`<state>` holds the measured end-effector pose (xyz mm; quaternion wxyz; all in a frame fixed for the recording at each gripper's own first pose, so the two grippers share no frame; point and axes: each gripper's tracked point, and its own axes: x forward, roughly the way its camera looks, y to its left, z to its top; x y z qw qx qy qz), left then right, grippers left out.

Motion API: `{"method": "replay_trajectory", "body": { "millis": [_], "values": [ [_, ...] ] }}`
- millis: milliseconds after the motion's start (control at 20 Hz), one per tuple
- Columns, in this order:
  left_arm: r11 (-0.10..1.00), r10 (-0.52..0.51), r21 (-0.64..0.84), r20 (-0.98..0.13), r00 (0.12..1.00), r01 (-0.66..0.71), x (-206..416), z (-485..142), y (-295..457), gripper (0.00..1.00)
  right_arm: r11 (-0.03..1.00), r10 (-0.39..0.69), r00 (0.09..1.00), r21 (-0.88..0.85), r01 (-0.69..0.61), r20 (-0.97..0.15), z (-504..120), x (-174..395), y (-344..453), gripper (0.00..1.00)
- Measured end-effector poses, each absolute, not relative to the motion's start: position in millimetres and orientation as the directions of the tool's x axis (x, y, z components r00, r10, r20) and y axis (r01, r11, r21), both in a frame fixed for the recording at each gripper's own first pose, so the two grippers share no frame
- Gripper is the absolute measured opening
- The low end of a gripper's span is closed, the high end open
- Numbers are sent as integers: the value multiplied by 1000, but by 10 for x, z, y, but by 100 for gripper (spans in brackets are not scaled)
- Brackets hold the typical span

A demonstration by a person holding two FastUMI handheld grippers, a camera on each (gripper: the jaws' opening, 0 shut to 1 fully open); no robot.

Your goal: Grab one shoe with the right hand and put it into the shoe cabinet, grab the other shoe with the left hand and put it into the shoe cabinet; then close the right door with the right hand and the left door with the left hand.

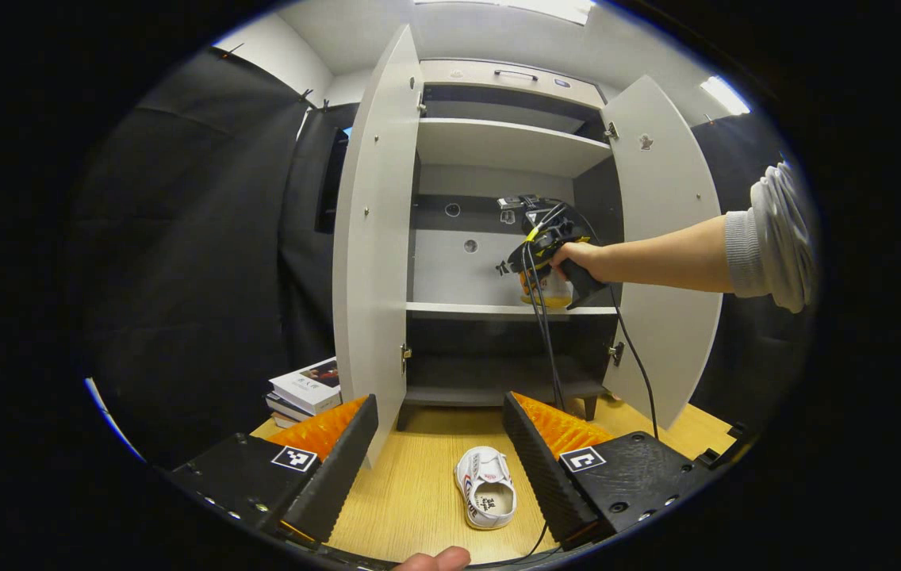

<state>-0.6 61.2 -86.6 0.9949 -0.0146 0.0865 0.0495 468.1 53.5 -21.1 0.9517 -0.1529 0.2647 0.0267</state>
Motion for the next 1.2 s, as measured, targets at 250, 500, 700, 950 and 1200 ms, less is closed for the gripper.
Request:
{"method": "replay_trajectory", "body": {
  "millis": [250, 500, 700, 950, 1200],
  "values": [
    [997, 76, -20, -164, 984, -80, 42, -851, 530, 95, 956, -14, 876, -263, -129, -482, -58, 4555, 534, 48],
    [998, 52, -24, -144, 988, -57, 53, -830, 421, 95, 959, 53, 936, -244, -145, -347, 416, 4049, 626, 64],
    [998, 48, -28, -113, 992, -51, 64, -794, 393, 95, 968, 139, 978, -185, -167, -158, 766, 3285, 666, 69],
    [999, 38, -32, -86, 996, -41, 62, -829, 382, 95, 978, 172, 984, -130, -164, 53, 850, 2059, 473, 89],
    [999, 43, -9, -112, 993, -45, 53, -997, 362, 95, 987, 145, 978, -86, -134, 149, 425, 1026, 212, 98]
  ]
}}
